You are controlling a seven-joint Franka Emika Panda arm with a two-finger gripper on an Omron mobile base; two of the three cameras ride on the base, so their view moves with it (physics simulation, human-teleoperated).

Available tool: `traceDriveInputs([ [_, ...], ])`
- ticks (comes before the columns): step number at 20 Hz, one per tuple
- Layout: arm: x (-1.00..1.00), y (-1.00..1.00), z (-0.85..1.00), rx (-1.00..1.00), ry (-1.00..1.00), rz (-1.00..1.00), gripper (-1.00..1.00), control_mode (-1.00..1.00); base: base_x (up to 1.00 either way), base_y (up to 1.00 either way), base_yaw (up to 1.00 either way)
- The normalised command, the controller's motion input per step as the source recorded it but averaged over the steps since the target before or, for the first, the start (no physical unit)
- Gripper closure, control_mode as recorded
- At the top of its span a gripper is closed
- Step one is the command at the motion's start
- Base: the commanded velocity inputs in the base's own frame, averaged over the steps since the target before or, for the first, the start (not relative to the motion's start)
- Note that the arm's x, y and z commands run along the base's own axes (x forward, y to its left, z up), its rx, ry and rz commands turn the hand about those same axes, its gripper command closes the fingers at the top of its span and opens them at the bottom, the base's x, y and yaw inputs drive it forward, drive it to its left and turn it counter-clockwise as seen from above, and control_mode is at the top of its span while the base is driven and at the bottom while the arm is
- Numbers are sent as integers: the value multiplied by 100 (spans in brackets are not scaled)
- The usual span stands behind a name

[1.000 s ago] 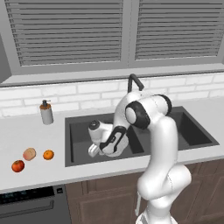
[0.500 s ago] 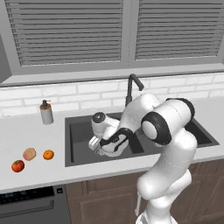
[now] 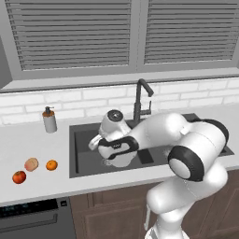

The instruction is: Put the colander in the sink, put the tangerine, apple, peach in the colander, and turn on the sink faucet and pour water over the colander.

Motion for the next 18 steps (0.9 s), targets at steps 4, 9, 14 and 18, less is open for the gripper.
traceDriveInputs([
  [4, 0, 96, 100, 13, 4, 0, -100, -100, 0, 0, 0],
  [9, -23, 85, 92, 3, 12, 0, -100, -100, 0, 0, 0],
  [14, -59, 72, 17, -1, 14, 0, -100, -100, 0, 0, 0],
  [18, -58, 37, -9, -1, 20, 0, -100, -100, 0, 0, 0],
])
